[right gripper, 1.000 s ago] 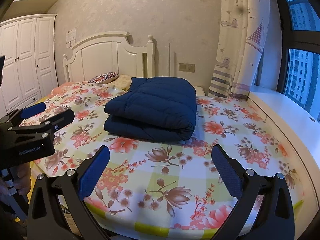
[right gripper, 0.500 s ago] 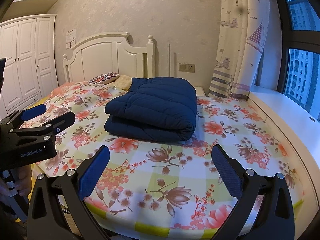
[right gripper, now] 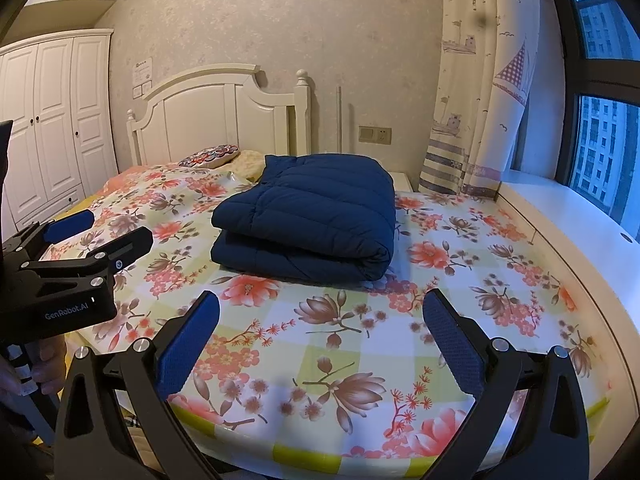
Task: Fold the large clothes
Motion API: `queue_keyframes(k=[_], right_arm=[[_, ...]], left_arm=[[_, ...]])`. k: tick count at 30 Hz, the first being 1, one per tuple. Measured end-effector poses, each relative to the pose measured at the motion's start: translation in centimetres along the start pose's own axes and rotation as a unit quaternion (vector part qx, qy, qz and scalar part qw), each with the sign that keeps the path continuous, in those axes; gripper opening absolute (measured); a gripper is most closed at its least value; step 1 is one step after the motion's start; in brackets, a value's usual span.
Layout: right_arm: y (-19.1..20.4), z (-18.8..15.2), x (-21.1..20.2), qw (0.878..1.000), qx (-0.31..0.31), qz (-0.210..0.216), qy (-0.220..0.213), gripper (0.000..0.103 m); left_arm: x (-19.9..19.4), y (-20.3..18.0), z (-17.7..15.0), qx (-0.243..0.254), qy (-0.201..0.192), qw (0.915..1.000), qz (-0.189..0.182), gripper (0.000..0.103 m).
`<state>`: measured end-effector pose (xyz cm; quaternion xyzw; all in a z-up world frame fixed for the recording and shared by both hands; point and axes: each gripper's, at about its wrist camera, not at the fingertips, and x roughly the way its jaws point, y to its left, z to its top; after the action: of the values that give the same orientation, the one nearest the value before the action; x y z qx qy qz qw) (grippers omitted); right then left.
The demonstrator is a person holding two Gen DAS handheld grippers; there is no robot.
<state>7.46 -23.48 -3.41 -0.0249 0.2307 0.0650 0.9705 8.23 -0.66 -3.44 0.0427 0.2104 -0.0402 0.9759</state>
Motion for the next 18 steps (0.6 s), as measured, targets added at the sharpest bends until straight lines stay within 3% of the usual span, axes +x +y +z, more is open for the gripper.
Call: queue_keyframes(k=[18], right_arm=[[0.18, 0.04, 0.10, 1.000, -0.001, 0.002, 0.004, 0.098]], left_arm=[[0.09, 0.63, -0.16, 0.004, -0.004, 1.0000, 0.004, 0.101]])
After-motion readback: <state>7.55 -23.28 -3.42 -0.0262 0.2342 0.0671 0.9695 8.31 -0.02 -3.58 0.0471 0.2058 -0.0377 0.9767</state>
